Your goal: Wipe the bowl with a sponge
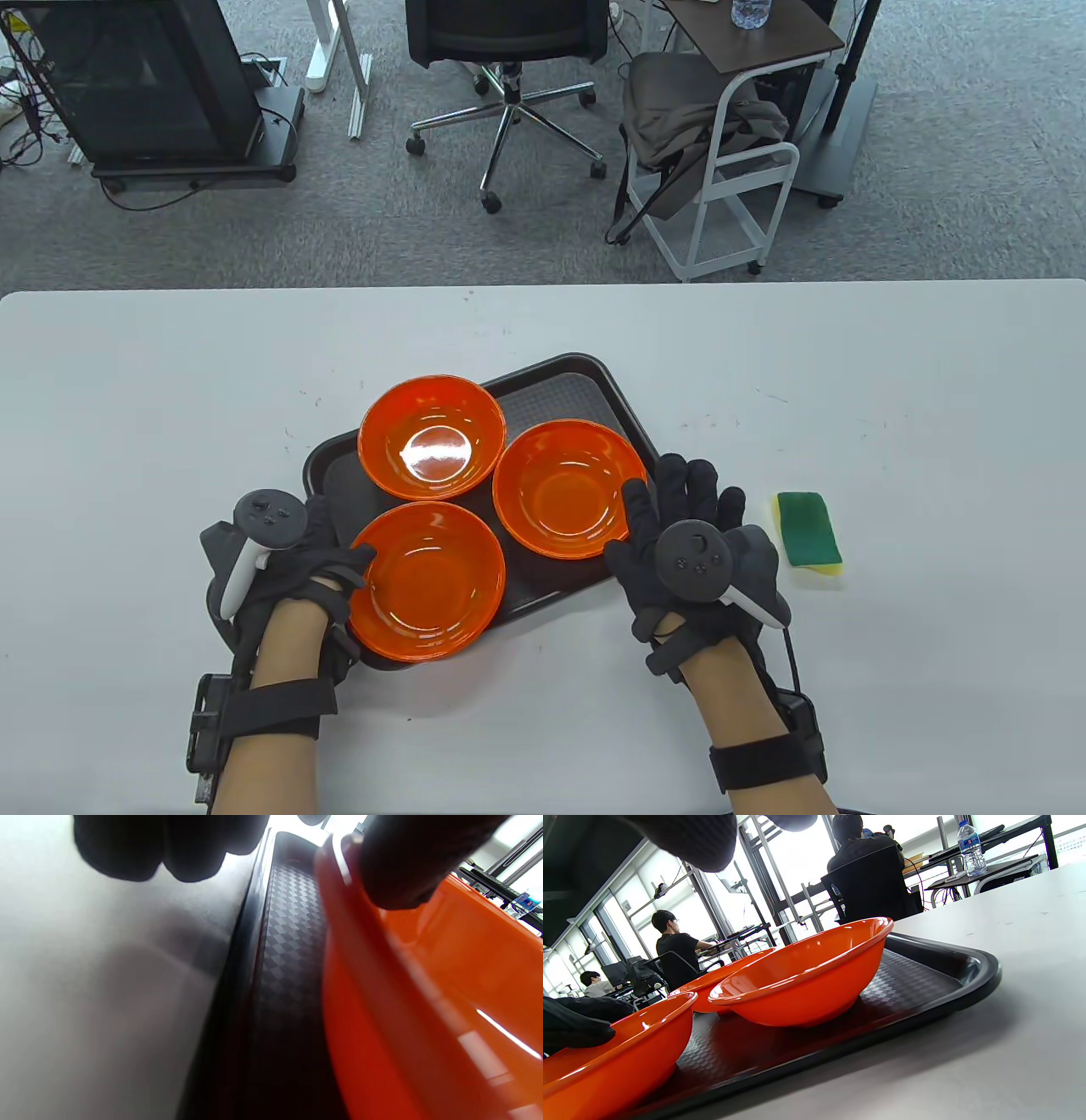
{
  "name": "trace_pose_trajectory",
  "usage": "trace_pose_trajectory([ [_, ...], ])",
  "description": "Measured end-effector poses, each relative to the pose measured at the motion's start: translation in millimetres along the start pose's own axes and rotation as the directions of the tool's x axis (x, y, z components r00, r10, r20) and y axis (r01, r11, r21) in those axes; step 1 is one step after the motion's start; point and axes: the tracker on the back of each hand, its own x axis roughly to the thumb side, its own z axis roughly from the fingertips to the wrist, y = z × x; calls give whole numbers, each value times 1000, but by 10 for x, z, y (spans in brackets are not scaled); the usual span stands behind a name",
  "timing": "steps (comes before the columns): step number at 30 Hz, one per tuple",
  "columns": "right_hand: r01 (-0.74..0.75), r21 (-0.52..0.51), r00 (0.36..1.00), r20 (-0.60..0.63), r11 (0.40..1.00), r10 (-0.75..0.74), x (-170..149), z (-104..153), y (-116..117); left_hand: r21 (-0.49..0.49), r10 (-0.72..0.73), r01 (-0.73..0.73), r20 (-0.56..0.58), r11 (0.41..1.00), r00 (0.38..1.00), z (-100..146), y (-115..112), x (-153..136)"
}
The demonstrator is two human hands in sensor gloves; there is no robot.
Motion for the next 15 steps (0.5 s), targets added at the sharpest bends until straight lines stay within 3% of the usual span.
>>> trace_pose_trajectory([
  [8, 10, -15, 1000, -10, 1000, -10, -36, 9, -30, 21, -81, 81, 9, 997, 997, -52, -29, 36],
  [15, 13, 2, 1000, -18, 1000, -13, -60, -3, -4, 32, -69, 69, 7, 997, 998, -50, -7, 11],
])
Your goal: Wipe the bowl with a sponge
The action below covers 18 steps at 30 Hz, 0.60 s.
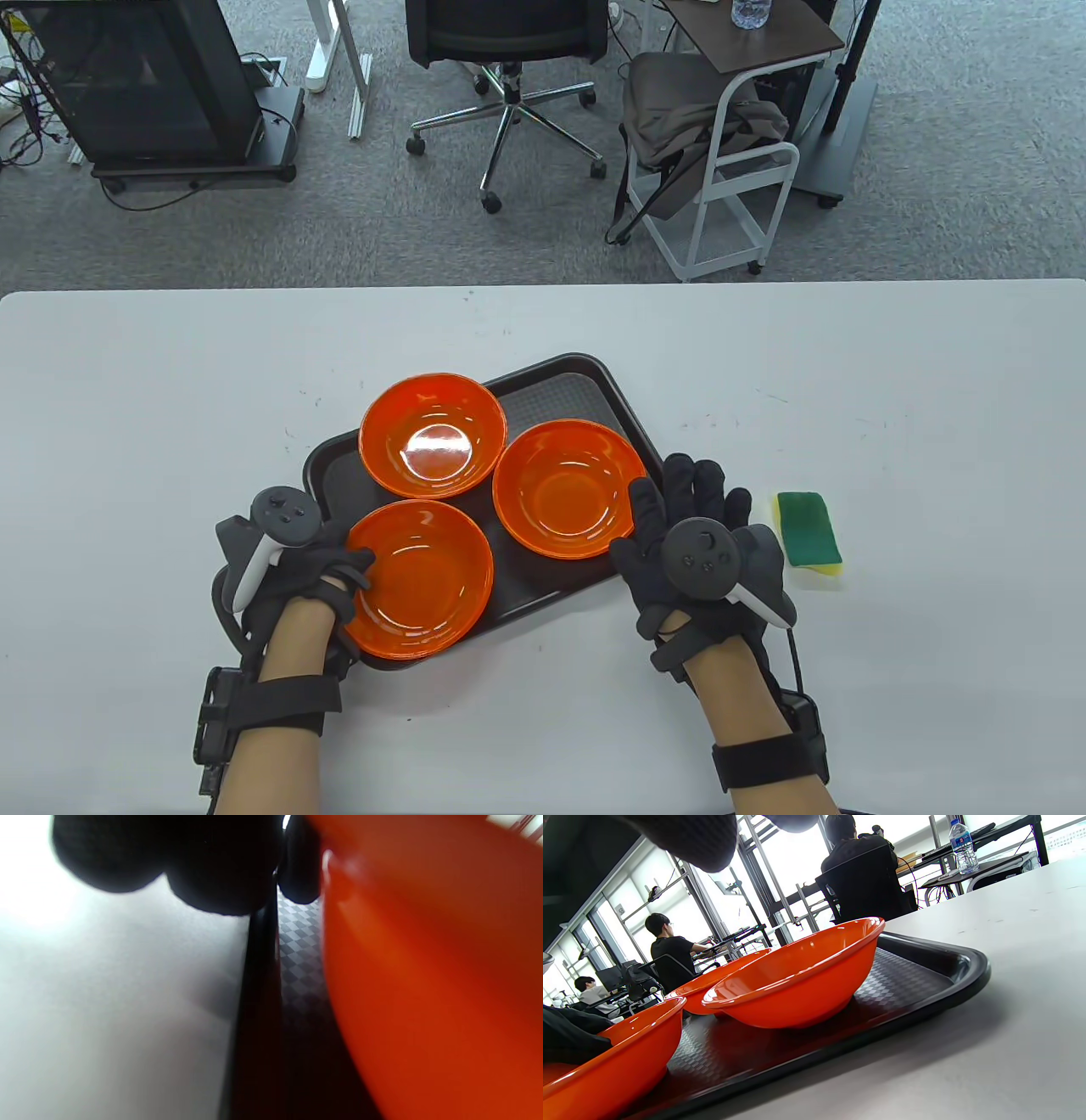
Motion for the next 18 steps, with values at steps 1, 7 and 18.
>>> trace_pose_trajectory([
  [1, 0, 3, 1000, 1, 1000, 0, 0, -3, 4, -2, 6, -6, 0, 1000, 1000, -6, 4, -10],
  [7, 7, 15, 1000, 2, 1000, -7, 9, -7, 10, -5, 61, -60, 29, 998, 998, -14, 43, -57],
  [18, 37, -12, 998, -44, 999, -38, -128, -6, -53, 28, 211, -217, 150, 976, 966, 210, 275, 5],
])
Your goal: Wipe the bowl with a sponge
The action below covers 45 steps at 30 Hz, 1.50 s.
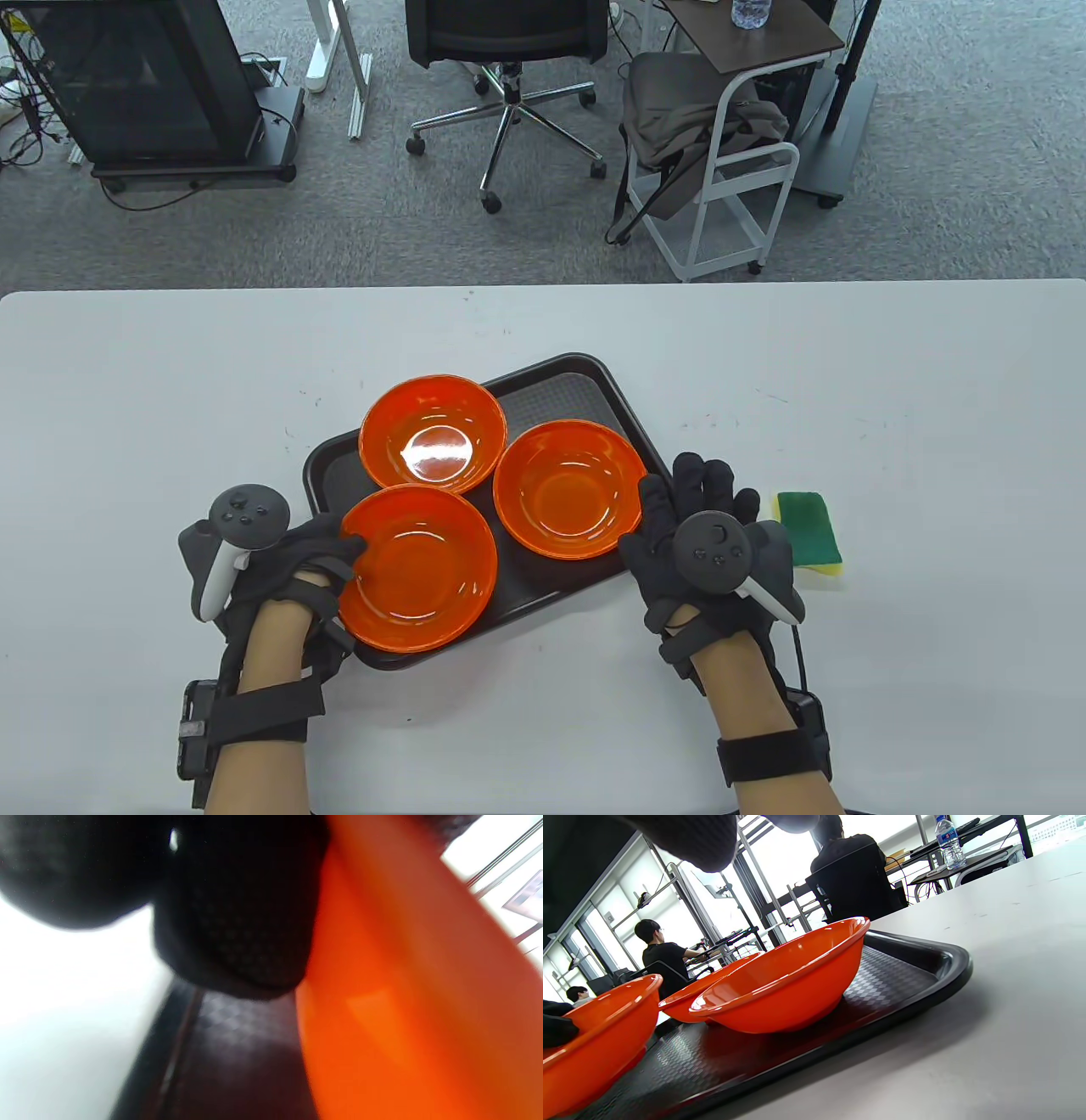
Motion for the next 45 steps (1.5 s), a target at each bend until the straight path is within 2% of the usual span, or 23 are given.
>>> trace_pose_trajectory([
  [5, 6, -39, 998, -62, 999, -8, -180, 0, -97, 54, 46, -52, 105, 997, 993, 183, 149, 169],
  [9, -4, -74, 991, -133, 997, -6, -397, 10, -183, 54, 119, -131, 179, 990, 977, 283, 194, 267],
  [17, -37, -115, 948, -319, 993, -2, -958, 85, -312, 67, 139, -157, 219, 985, 966, 355, 211, 317],
  [23, -54, -96, 893, -449, 994, 5, -1326, 171, -326, 55, 171, -191, 255, 980, 952, 359, 184, 343],
  [28, -25, -30, 858, -514, 999, 5, -1567, 211, -270, 27, 169, -184, 274, 983, 947, 362, 140, 393],
  [36, -68, 114, 856, -504, 991, 116, -1618, 129, -96, 22, 167, -179, 273, 984, 947, 364, 128, 405],
  [41, -166, 113, 854, -480, 980, 200, -1575, 92, -87, 19, 168, -180, 279, 983, 945, 364, 121, 414],
  [45, -208, 34, 863, -464, 978, 199, -1521, 95, -139, 16, 167, -179, 284, 984, 944, 364, 108, 423],
])
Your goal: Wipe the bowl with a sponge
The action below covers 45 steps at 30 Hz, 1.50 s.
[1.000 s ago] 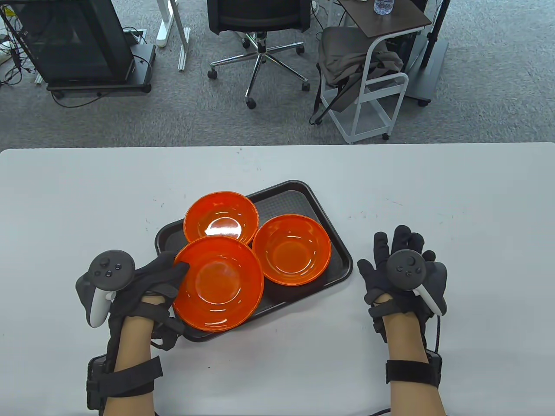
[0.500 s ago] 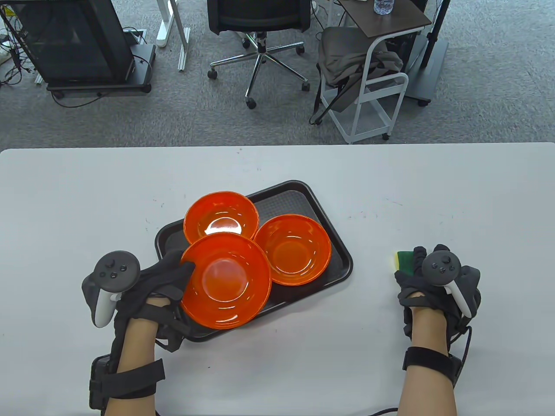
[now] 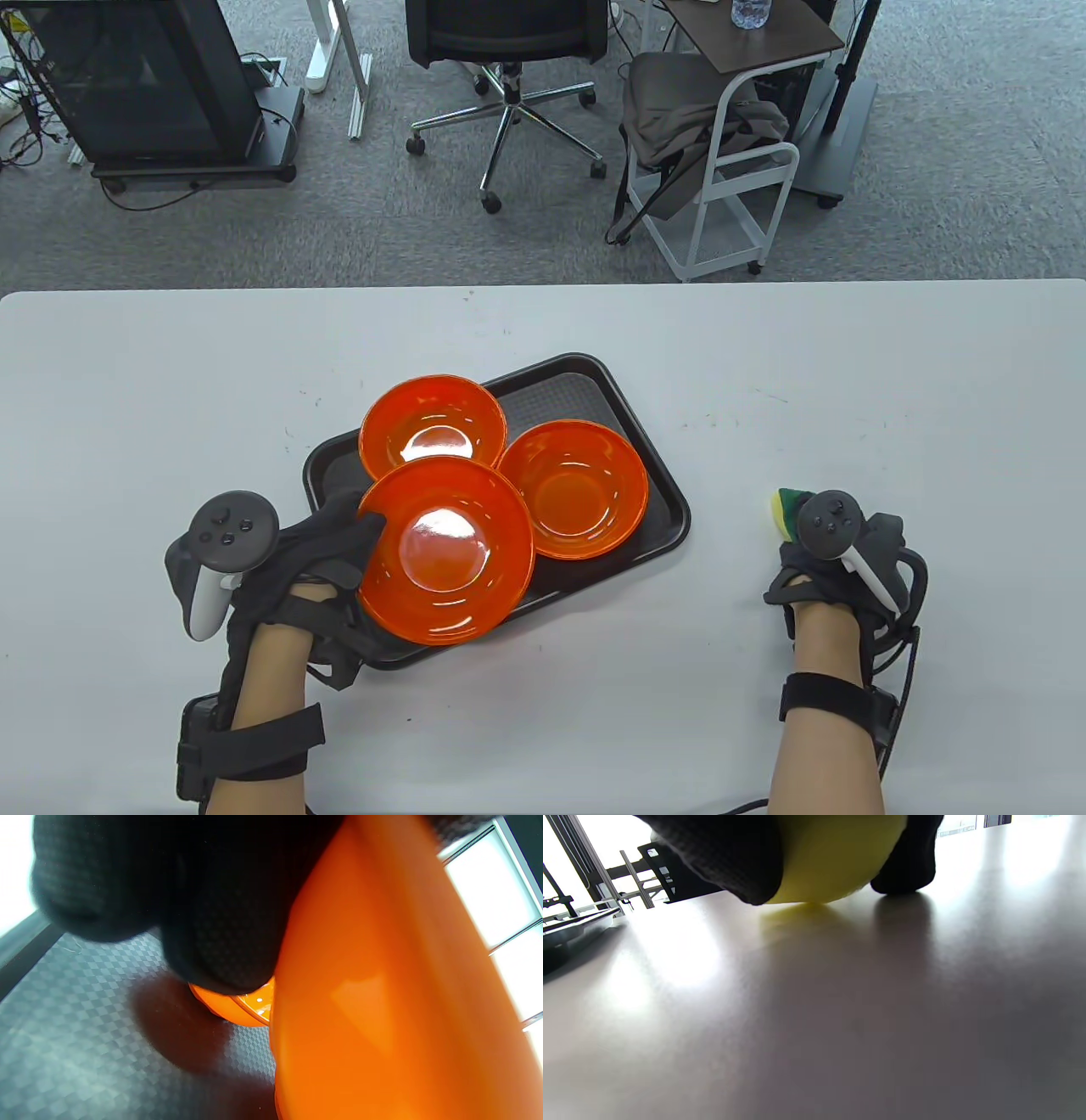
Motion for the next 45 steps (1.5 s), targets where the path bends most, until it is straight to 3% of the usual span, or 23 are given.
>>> trace_pose_trajectory([
  [13, 105, -288, 975, 220, 952, -41, 392, 312, -579, 7, -12, 12, 11, 1000, 1000, -10, -29, 17],
  [23, 196, -345, 901, 432, 918, -30, 897, 607, -782, -3, -30, 31, 25, 1000, 999, -32, -106, 56],
  [37, 233, -295, 612, 785, 927, 96, 1957, 1189, -642, -35, -70, 72, 46, 997, 996, -59, -266, 121],
  [45, 84, -270, 478, 856, 959, 199, 2381, 1461, -384, -55, -94, 99, 91, 994, 991, -53, -389, 227],
])
